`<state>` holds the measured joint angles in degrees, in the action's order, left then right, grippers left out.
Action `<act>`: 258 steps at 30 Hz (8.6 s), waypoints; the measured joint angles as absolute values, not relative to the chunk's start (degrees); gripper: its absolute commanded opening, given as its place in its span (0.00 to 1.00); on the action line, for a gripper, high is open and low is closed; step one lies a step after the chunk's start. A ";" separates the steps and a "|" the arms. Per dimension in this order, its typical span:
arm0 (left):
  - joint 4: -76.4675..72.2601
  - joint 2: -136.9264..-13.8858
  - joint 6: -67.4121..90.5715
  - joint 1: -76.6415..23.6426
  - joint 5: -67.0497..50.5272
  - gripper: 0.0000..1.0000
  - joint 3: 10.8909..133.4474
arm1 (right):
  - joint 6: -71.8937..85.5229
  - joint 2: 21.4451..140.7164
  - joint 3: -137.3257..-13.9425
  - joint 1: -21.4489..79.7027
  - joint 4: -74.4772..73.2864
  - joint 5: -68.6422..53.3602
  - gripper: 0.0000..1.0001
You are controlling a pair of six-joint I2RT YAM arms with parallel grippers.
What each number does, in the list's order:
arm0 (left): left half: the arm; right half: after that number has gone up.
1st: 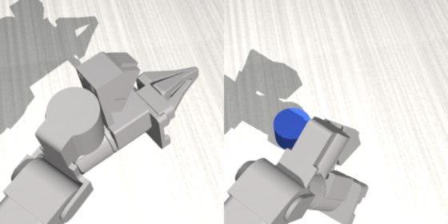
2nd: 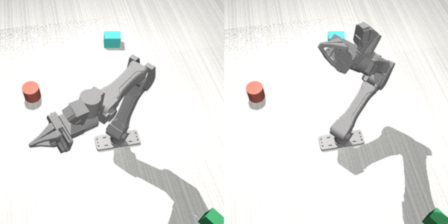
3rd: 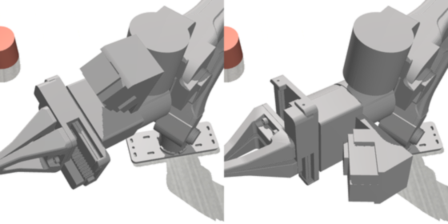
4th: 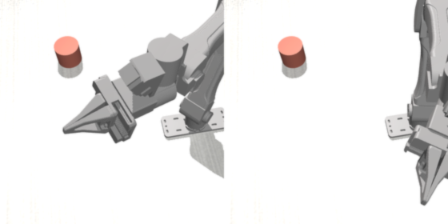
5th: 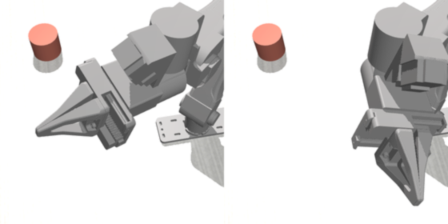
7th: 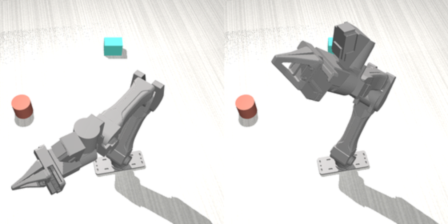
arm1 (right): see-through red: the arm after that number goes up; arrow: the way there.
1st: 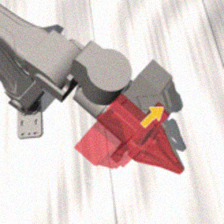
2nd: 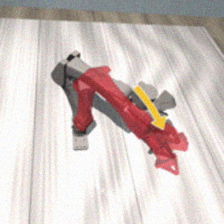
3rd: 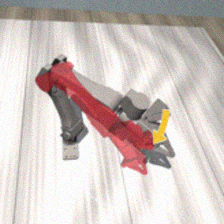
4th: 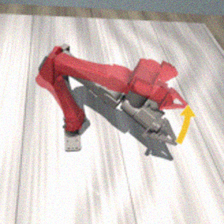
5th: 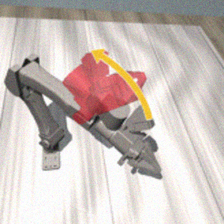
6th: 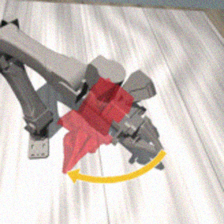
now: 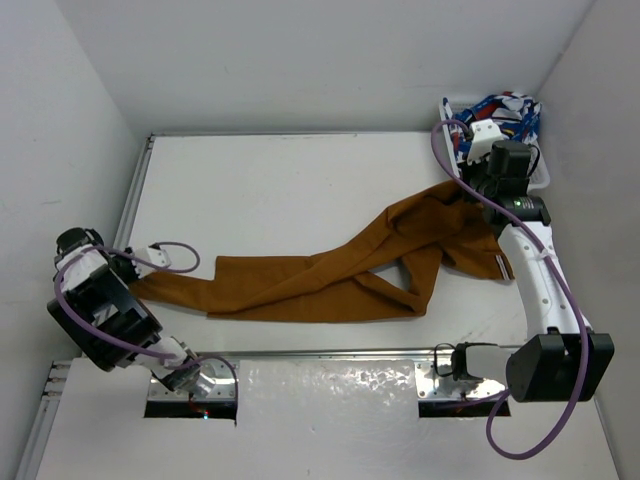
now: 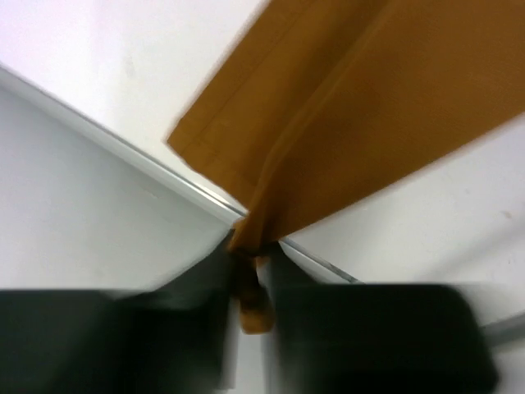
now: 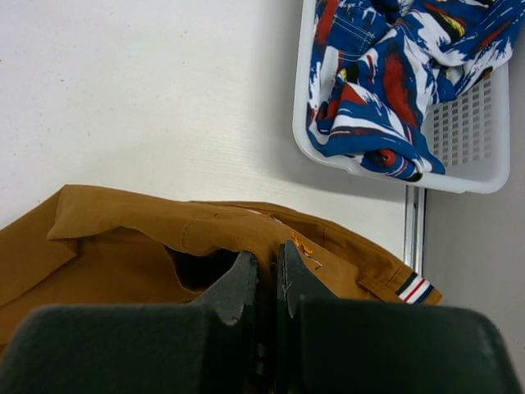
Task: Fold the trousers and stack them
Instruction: Flatten the trousers out
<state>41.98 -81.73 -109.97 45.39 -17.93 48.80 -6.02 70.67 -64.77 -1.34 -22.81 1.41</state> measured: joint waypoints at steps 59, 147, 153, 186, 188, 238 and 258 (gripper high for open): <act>36.38 -121.82 -18.55 40.66 -12.69 0.44 102.67 | -4.45 90.80 -78.89 -9.50 -30.94 15.75 0.00; 54.52 -102.80 -28.01 44.73 -13.13 0.00 113.34 | -4.60 67.96 -75.85 -10.76 -27.55 9.06 0.00; 52.49 -103.09 -26.02 44.49 -10.87 0.00 113.19 | -5.39 67.66 -75.33 -10.74 -26.55 6.28 0.00; 54.83 -98.56 -26.98 22.41 -15.62 0.66 95.94 | 14.39 75.50 -78.00 -21.04 -33.93 14.83 0.55; 56.62 -92.01 -31.83 20.03 -16.36 0.74 85.45 | 19.16 71.53 -67.83 -27.22 -32.56 11.18 0.64; 36.10 -99.63 -35.75 30.50 -14.70 0.00 66.74 | 26.11 75.24 -44.31 -33.98 -16.69 -0.82 0.00; 42.85 -110.26 -40.51 35.57 -2.02 0.46 88.38 | 23.64 68.71 -52.12 -33.50 -37.08 1.63 0.00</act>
<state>42.85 -110.26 -40.51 35.57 -2.02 88.38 23.64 68.71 -52.12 -33.50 -37.08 1.63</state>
